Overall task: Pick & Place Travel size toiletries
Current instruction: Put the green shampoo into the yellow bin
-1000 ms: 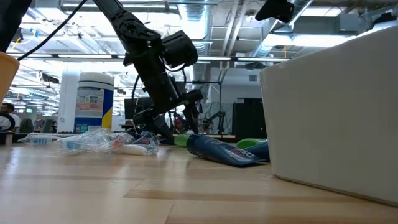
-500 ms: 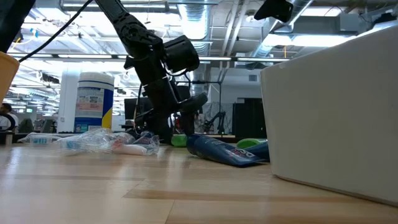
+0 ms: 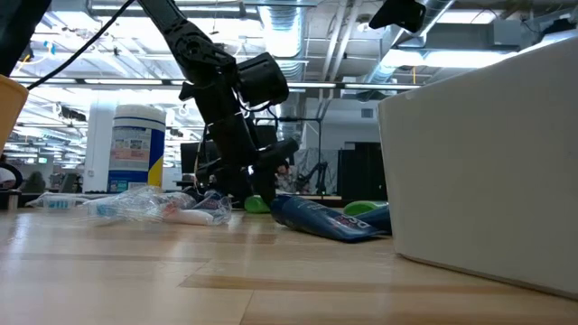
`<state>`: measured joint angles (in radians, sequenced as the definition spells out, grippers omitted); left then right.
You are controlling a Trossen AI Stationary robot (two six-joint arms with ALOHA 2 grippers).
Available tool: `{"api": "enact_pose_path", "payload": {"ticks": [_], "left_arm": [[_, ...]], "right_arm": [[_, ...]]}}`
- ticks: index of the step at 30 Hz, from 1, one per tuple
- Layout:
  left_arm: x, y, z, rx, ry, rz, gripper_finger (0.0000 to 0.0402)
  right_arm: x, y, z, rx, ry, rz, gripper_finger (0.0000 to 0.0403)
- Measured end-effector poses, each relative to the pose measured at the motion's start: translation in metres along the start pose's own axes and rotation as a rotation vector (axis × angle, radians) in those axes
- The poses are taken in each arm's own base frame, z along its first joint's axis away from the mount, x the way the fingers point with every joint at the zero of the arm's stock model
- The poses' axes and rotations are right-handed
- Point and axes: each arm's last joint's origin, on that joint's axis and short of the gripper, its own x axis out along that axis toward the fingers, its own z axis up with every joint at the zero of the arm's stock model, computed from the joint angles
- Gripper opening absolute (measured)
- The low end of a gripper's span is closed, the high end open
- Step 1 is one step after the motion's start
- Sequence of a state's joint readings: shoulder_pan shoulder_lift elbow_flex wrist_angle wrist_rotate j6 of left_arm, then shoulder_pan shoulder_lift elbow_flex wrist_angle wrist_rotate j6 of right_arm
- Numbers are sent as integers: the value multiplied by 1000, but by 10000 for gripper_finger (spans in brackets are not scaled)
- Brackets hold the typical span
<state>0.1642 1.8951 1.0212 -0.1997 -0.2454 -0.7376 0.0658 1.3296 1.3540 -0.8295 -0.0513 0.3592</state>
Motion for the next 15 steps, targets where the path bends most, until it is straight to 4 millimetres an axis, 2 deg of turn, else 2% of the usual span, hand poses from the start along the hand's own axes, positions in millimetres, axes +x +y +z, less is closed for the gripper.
{"api": "enact_pose_path", "payload": {"ticks": [3,6,11,15], "left_arm": [[-7,-1,2,-2,15,-36,166],[-23,-3,6,21,18,-102,159],[-61,-7,19,89,-35,-225,156],[-105,-10,11,208,43,-369,158]], "right_arm": [[0,0,0,0,0,0,260],[0,0,0,0,0,0,260],[0,0,0,0,1,0,260],[0,0,0,0,4,-2,260]]}}
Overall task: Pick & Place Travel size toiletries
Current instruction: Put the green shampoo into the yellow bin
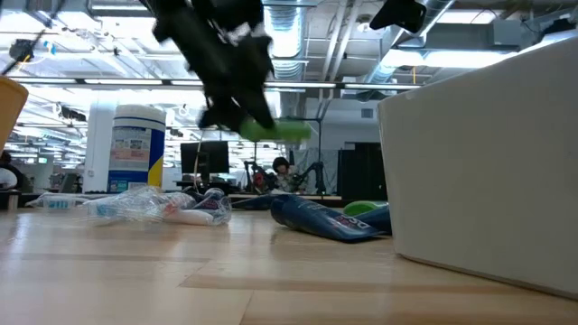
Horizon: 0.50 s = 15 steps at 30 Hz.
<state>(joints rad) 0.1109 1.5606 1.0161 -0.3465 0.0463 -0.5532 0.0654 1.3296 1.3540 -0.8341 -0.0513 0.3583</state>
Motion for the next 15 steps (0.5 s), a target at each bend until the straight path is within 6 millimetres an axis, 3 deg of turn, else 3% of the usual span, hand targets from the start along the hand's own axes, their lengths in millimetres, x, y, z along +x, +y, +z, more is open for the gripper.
{"api": "enact_pose_path", "payload": {"ticks": [10,15], "left_arm": [[-102,-36,-70,94,311,-81,158],[-134,-58,-98,184,328,-196,158]], "right_arm": [[0,0,0,-7,4,-2,260],[0,0,0,-22,2,-1,260]]}}
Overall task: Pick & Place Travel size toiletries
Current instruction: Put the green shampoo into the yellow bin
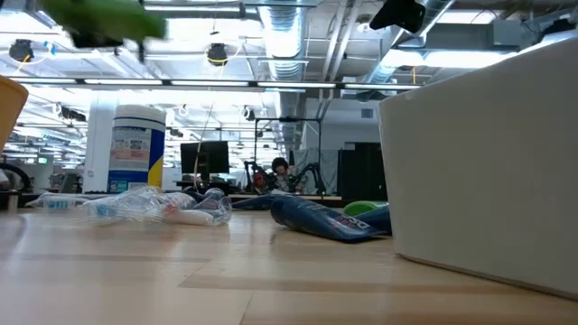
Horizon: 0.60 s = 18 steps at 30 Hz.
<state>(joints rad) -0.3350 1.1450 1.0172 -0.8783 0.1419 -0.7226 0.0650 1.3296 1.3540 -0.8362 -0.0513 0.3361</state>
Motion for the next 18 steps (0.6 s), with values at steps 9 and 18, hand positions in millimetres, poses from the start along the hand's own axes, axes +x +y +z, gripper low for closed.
{"api": "enact_pose_path", "payload": {"ticks": [9,18], "left_arm": [[18,-47,-49,244,202,-112,159],[68,-66,-70,665,325,-68,159]], "right_arm": [[0,-1,0,-2,0,-2,260],[0,-1,0,-4,1,-2,260]]}}
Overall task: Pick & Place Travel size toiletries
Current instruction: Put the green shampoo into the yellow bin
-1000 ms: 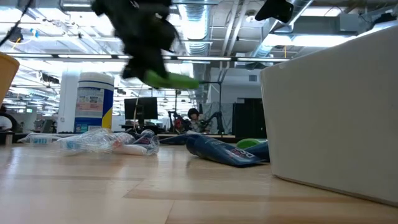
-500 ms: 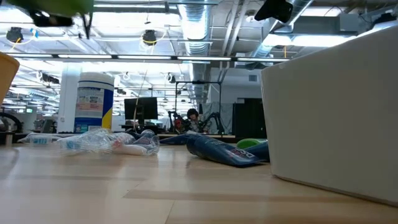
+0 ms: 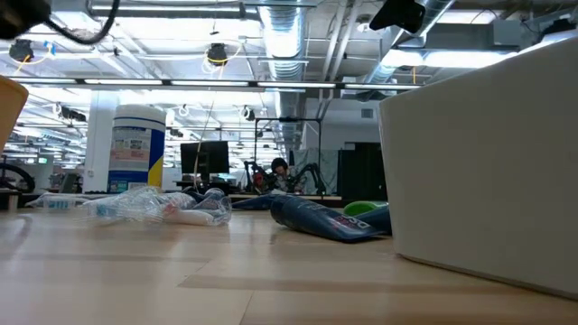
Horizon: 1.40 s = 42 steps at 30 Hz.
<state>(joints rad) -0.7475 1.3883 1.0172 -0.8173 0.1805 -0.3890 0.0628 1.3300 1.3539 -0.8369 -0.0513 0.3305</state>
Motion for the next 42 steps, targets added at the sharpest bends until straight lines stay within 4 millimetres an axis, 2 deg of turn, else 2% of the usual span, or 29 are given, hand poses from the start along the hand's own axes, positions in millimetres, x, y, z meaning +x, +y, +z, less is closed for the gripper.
{"api": "enact_pose_path", "payload": {"ticks": [5,8,12,17,30,36,42], "left_arm": [[29,8,6,119,97,46,159],[36,12,8,185,111,87,159],[36,14,10,382,95,150,159],[35,13,10,636,108,144,159],[38,25,1,1115,234,269,161],[38,19,2,1297,235,256,161],[28,11,17,1311,139,275,165]], "right_arm": [[0,0,0,2,0,0,260],[0,0,0,2,-1,0,260],[0,0,0,2,-1,0,260],[0,0,0,2,0,0,260],[0,0,0,0,0,1,260],[0,0,0,0,4,4,260],[0,-1,-3,-1,29,-4,260]]}}
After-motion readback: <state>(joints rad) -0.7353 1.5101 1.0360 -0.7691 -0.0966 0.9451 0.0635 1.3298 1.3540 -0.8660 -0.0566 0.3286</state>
